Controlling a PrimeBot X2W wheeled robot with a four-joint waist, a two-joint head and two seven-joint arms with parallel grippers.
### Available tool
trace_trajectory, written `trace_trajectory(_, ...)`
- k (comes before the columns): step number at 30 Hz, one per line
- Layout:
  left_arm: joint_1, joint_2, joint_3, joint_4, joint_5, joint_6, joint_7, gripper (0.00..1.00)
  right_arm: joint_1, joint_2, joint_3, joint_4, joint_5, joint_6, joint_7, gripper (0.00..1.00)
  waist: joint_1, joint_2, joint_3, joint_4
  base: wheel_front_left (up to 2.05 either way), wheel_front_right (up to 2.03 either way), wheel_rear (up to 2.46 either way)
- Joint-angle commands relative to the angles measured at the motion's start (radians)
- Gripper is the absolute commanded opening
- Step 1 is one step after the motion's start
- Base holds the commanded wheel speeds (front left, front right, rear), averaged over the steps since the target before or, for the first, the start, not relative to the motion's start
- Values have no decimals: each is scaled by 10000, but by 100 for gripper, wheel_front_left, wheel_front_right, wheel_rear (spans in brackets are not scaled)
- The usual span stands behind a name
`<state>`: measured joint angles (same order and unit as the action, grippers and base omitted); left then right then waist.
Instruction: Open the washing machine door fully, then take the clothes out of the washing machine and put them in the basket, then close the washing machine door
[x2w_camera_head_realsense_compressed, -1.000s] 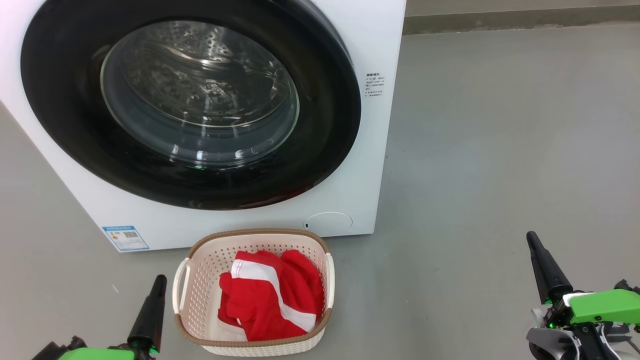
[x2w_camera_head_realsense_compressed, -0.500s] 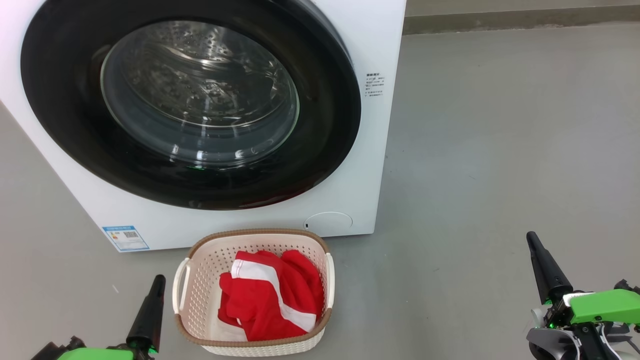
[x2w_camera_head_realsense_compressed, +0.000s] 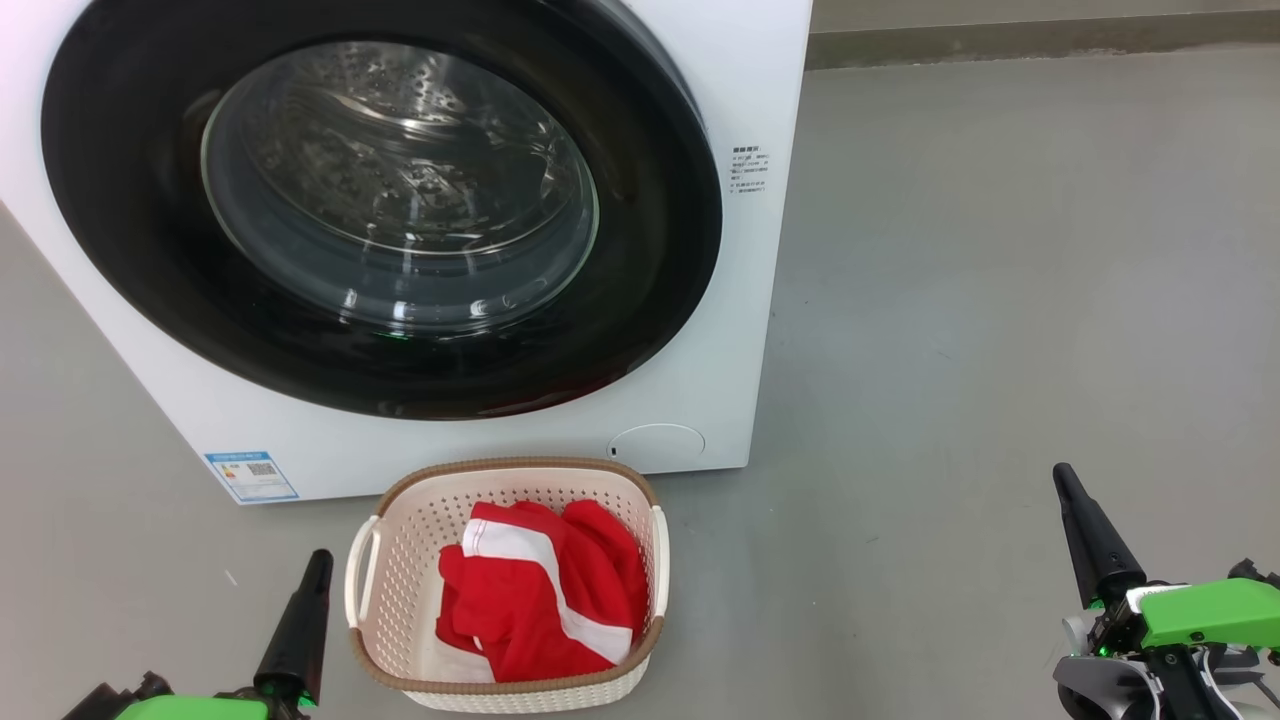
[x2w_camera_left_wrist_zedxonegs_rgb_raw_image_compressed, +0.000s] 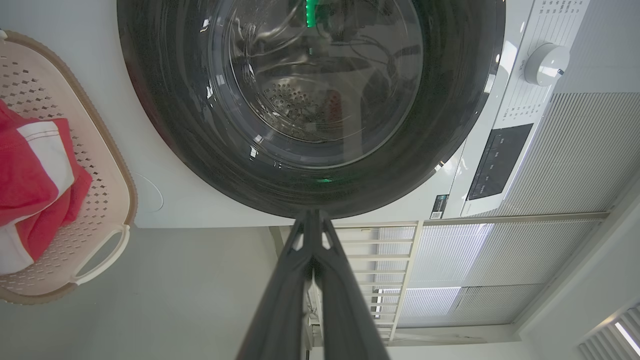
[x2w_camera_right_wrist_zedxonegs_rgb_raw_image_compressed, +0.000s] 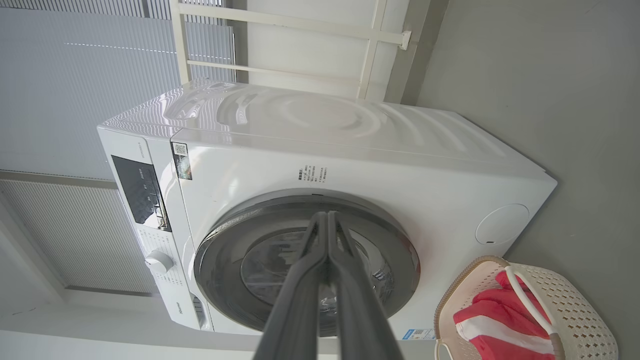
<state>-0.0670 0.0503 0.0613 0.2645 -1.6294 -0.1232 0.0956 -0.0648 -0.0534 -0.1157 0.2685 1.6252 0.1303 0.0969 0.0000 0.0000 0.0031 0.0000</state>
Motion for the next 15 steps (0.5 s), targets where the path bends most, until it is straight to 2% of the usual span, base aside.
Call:
trace_trajectory(1,-396,121,360,-200,71,-75,44,0,-417,-77,166,-246,-44,4,45,0,0,0,0,0,0,0,0)
trace_trajectory(15,-398,100,390,-199,96,-75,68,0,-420,-58,138,-244,-67,4,67,0,0,0,0,0,0,0,0)
